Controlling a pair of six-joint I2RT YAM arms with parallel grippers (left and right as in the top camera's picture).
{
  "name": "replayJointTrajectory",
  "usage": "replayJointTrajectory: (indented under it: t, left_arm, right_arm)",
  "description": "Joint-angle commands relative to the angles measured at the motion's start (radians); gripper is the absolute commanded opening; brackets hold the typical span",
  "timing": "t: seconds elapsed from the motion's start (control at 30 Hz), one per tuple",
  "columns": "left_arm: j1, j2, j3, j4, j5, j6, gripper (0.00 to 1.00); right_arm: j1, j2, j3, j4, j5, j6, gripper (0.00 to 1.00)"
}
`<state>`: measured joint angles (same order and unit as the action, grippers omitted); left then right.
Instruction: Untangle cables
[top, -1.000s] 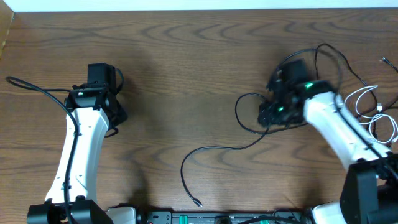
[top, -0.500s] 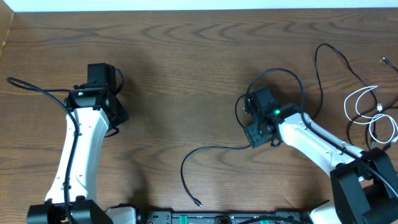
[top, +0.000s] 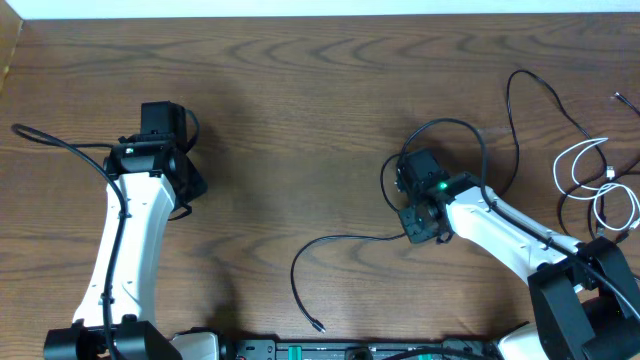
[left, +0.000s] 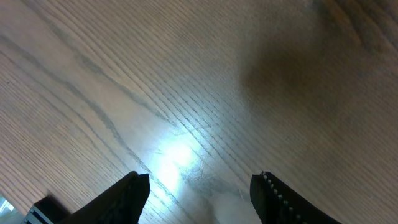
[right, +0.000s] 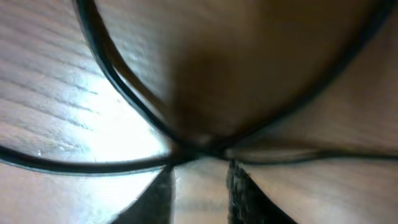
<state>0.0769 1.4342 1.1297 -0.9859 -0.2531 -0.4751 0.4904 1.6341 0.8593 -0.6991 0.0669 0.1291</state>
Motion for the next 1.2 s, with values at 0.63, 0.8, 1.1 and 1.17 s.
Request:
replayJointTrajectory:
  t: [0.63, 0.8, 1.1, 1.17]
  left_arm:
    - [0.002, -0.004, -0.013, -0.003, 0.007, -0.01, 0.58]
    - [0.002, -0.004, -0.013, -0.004, 0.01, -0.01, 0.58]
    - [0.002, -0.004, -0.013, -0.005, 0.01, -0.009, 0.58]
    - [0.002, -0.004, -0.013, -0.005, 0.01, -0.009, 0.58]
  right_arm:
    - [0.003, 0.005, -0.006, 0.016, -0.145, 0.755, 0.42]
    - [-0.007, 0.005, -0.006, 0.064, -0.113, 1.012, 0.47]
    - [-0.007, 0.005, -0.006, 0.074, -0.03, 1.268, 0.62]
    - [-0.007, 0.005, -0.006, 0.067, -0.01, 1.331, 0.62]
